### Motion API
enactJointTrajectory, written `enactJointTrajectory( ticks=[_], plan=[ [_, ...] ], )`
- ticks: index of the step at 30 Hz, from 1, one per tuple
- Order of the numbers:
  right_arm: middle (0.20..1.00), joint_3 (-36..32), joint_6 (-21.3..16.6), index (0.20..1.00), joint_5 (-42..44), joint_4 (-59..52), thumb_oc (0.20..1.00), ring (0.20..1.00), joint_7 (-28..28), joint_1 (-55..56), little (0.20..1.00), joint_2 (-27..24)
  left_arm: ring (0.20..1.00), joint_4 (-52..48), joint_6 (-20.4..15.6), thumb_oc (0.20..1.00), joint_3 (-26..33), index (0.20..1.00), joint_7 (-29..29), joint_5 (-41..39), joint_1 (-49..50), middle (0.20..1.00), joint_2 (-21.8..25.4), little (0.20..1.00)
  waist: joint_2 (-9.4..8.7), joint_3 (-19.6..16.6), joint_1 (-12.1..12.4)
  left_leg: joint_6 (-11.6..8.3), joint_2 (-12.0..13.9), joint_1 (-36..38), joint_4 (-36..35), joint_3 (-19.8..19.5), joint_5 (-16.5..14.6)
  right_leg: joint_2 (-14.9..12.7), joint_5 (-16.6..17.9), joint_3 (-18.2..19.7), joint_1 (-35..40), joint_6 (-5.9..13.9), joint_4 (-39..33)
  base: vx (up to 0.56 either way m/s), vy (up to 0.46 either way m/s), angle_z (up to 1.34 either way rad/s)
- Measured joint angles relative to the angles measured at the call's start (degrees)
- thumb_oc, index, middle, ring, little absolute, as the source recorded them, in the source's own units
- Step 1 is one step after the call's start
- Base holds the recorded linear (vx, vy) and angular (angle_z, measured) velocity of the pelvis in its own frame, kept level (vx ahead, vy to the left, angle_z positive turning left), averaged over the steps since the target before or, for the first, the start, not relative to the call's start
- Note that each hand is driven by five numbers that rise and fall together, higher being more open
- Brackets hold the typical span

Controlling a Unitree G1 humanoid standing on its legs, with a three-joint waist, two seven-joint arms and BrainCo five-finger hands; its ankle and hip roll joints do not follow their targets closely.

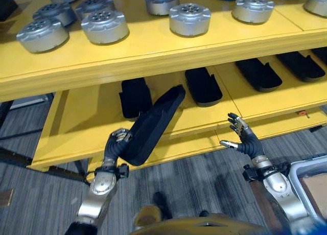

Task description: Move parts from the plastic box to the shelf.

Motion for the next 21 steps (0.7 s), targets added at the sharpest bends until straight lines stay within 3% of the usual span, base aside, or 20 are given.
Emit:
enactJointTrajectory(
  ticks=[1, 4, 5, 7, 8, 9, 10, 11, 12, 13, 16, 17, 18, 21],
  plan=[
    [1.0, -0.2, -0.15, 1.0, 0.04, 0.3, 1.0, 1.0, -0.78, -0.4, 1.0, -0.18, 0.2, 0.12, -0.02, 0.2, -0.28, 0.2, 0.05, -0.07, 0.21, 0.2, -0.6, 0.2, 1.41, 0.27, -0.59, -0.21, 0.05, 2.36, -2.77, -2.53, 1.61, -0.84, -0.83, 0.68, -0.61, 0.96, 2.17, 0.01, 0.286, -0.08],
    [1.0, 0.52, -0.07, 1.0, 0.11, 0.35, 1.0, 1.0, -0.08, -0.91, 1.0, 0.66, 0.2, 0.01, -1.34, 0.2, 0.59, 0.2, 0.15, -3.32, 0.46, 0.2, 1.8, 0.2, -0.92, 1.44, 0.61, -0.22, -3.06, 2.04, -2.97, -5.46, 2.19, -5.65, -1.01, 2.97, -4.04, 1.74, 5.9, 0.0, 0.223, -0.42],
    [1.0, 0.74, -0.03, 1.0, 0.22, 0.37, 1.0, 1.0, -0.06, -0.59, 1.0, 1.16, 0.2, 0.1, -1.58, 0.2, 1.07, 0.2, 0.23, -4.09, 0.43, 0.2, 2.38, 0.2, -1.88, 2.0, 0.28, 0.02, -1.67, 1.71, -1.54, -5.15, -0.09, -6.28, -0.63, 3.03, -3.89, 2.18, 5.75, -0.02, 0.256, -0.14],
    [1.0, 0.9, -0.15, 1.0, 1.16, 0.43, 1.0, 1.0, 0.24, 0.36, 1.0, 1.2, 0.2, 0.63, -2.1, 0.2, 0.53, 0.2, 1.18, -4.48, 0.15, 0.2, 2.66, 0.2, -2.07, 1.92, -0.44, -2.01, 3.94, 2.22, -1.94, -7.73, 0.29, -7.37, -0.92, 3.3, -4.42, 2.7, 7.66, -0.07, 0.254, 0.02],
    [1.0, 0.67, -0.42, 1.0, 1.18, 0.48, 1.0, 1.0, 0.51, 0.54, 1.0, 0.99, 0.2, 1.63, -2.79, 0.2, -0.23, 0.2, 1.34, -4.49, -0.2, 0.2, 2.19, 0.2, -1.89, 1.92, -0.8, -2.14, 6.23, 1.98, -2.39, -8.95, 2.23, -8.86, -1.23, 3.86, -5.62, 3.27, 9.38, -0.1, 0.274, -0.08],
    [1.0, 0.56, -0.67, 1.0, 1.15, 0.3, 1.0, 1.0, 0.58, 0.64, 1.0, -0.49, 0.2, 1.97, -2.93, 0.2, -0.65, 0.2, 1.32, -4.54, -0.22, 0.2, 1.38, 0.2, -1.11, 1.64, -0.85, -0.5, 7.11, 2.38, -3.39, -8.57, 7.43, -9.87, -1.91, 4.55, -7.74, 5.5, 12.0, -0.08, 0.298, -0.15],
    [1.0, 0.48, -1.08, 1.0, 0.83, 0.1, 1.0, 1.0, 0.43, 0.43, 1.0, -2.36, 0.2, 2.44, -3.16, 0.2, -0.94, 0.2, 1.3, -4.54, -0.51, 0.2, 0.28, 0.2, -0.09, 1.99, -0.98, -2.26, 6.28, 2.81, -4.28, -8.31, 10.07, -12.14, -1.98, 6.04, -10.4, 8.01, 15.44, -0.05, 0.297, -0.16],
    [1.0, 0.69, -1.08, 1.0, 0.38, 0.26, 1.0, 1.0, -0.05, 0.35, 1.0, -2.07, 0.2, 3.14, -3.17, 0.2, -0.9, 0.2, 1.36, -4.54, -1.13, 0.2, 0.04, 0.2, 0.18, 2.26, -0.89, -1.27, 4.81, 2.86, -5.49, -6.01, 8.53, -13.79, -1.63, 5.49, -13.04, 8.83, 18.2, -0.01, 0.303, -0.05],
    [1.0, 1.37, -1.08, 1.0, -0.29, 0.29, 1.0, 1.0, -0.78, 0.26, 1.0, -1.63, 0.2, 3.75, -3.18, 0.2, -0.87, 0.2, 1.42, -4.66, -1.74, 0.2, 0.2, 0.2, 0.14, 2.41, -0.77, -1.12, 4.27, 2.77, -6.83, -5.08, 8.42, -13.29, -3.59, 5.1, -14.89, 9.36, 20.47, 0.01, 0.254, 0.1],
    [1.0, 2.4, -1.08, 1.0, -0.42, 0.36, 1.0, 1.0, -1.13, -0.1, 1.0, -1.75, 0.2, 4.39, -3.34, 0.2, -0.76, 0.2, 1.49, -5.07, -2.21, 0.2, 0.45, 0.2, -0.08, 2.44, -0.37, -1.17, 3.99, 2.9, -7.95, -5.36, 8.35, -11.94, -4.39, 4.33, -14.82, 7.06, 20.35, 0.02, 0.257, 0.33],
    [1.0, 2.39, -1.09, 1.0, -0.76, 2.79, 1.0, 1.0, -2.62, -1.66, 1.0, -1.24, 0.2, 4.72, -3.88, 0.2, -0.85, 0.2, 1.14, -6.17, -1.45, 0.2, 0.42, 0.2, 1.0, 2.95, 0.69, -1.73, 3.16, 4.92, -9.39, -5.28, 6.54, -12.73, -3.49, 4.29, -13.01, 7.95, 19.51, 0.01, 0.269, 0.23],
    [1.0, 1.9, -1.08, 1.0, -1.33, 3.32, 1.0, 1.0, -3.65, -2.1, 1.0, -1.79, 0.2, 4.22, -4.61, 0.2, -0.94, 0.2, 0.75, -6.15, -0.6, 0.2, 0.29, 0.2, 2.74, 3.03, 0.79, -1.83, 3.5, 5.22, -9.42, -4.71, 2.3, -12.23, -4.0, 3.43, -12.45, 8.34, 20.35, -0.01, 0.262, 0.33],
    [1.0, 1.88, -0.98, 1.0, -2.05, 3.41, 1.0, 1.0, -5.21, -1.73, 1.0, -1.44, 0.2, 3.66, -4.6, 0.2, -0.92, 0.2, -0.04, -6.15, 0.44, 0.2, 0.35, 0.2, 2.51, 3.33, 1.24, -3.57, 3.02, 4.63, -9.24, -4.33, 1.87, -12.96, -4.15, 3.64, -12.39, 8.35, 20.67, -0.03, 0.374, 0.37],
    [1.0, 1.17, -0.99, 1.0, -2.39, 3.27, 1.0, 1.0, -5.87, -0.81, 1.0, -1.0, 0.2, 3.4, -4.51, 0.2, -0.96, 0.2, -0.68, -6.13, 0.83, 0.2, 0.68, 0.2, 1.86, 3.14, 1.38, -3.63, 2.37, 3.66, -8.75, -4.17, 1.92, -13.06, -2.75, 4.19, -12.22, 8.26, 19.44, -0.02, 0.247, 0.2]
  ],
)
